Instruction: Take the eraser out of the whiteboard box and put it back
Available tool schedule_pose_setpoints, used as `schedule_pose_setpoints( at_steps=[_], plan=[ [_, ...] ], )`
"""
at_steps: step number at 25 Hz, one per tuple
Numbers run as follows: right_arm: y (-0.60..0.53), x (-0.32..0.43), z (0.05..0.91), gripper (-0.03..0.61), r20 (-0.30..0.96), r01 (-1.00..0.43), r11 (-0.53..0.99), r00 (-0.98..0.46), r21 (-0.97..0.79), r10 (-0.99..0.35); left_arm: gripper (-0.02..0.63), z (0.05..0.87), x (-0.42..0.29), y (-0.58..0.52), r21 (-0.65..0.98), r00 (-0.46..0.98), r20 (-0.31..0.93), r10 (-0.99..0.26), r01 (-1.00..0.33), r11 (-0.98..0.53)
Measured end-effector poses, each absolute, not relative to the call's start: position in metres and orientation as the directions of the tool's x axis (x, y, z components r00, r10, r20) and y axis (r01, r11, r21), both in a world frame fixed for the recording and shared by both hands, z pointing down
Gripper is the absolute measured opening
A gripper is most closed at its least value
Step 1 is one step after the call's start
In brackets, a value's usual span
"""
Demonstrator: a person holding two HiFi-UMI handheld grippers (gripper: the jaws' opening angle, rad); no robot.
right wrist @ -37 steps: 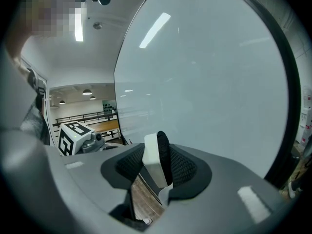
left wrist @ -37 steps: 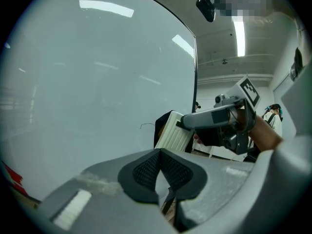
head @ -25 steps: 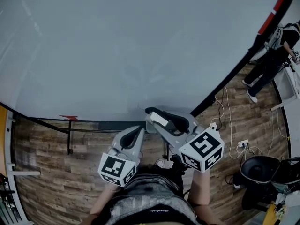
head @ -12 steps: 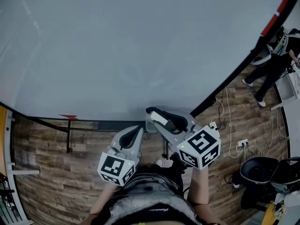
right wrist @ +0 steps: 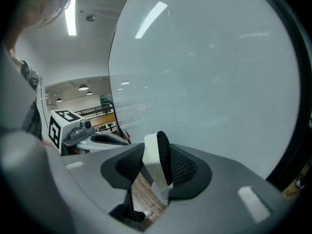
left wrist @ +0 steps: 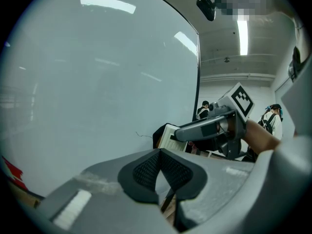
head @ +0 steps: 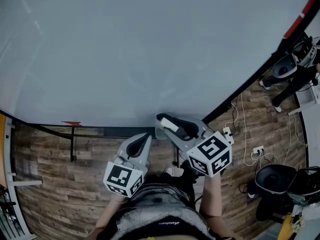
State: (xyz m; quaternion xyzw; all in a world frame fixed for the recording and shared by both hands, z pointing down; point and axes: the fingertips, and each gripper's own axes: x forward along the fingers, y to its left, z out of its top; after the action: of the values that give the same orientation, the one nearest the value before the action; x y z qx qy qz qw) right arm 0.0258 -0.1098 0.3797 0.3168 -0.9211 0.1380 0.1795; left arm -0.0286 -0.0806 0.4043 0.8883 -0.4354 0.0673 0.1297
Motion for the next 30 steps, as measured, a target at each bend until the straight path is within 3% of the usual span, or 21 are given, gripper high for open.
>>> schedule_pose_setpoints(
  at_steps=[30],
  plan=[
    [-0.129, 0.015, 0.474, 0.160, 0.539, -0.640, 0.747, -0.699, -0.178, -0.471, 0.002, 0.440, -0.046, -0.087, 0.199, 0.607, 0.304, -0.735, -0.794, -0.574]
  ],
)
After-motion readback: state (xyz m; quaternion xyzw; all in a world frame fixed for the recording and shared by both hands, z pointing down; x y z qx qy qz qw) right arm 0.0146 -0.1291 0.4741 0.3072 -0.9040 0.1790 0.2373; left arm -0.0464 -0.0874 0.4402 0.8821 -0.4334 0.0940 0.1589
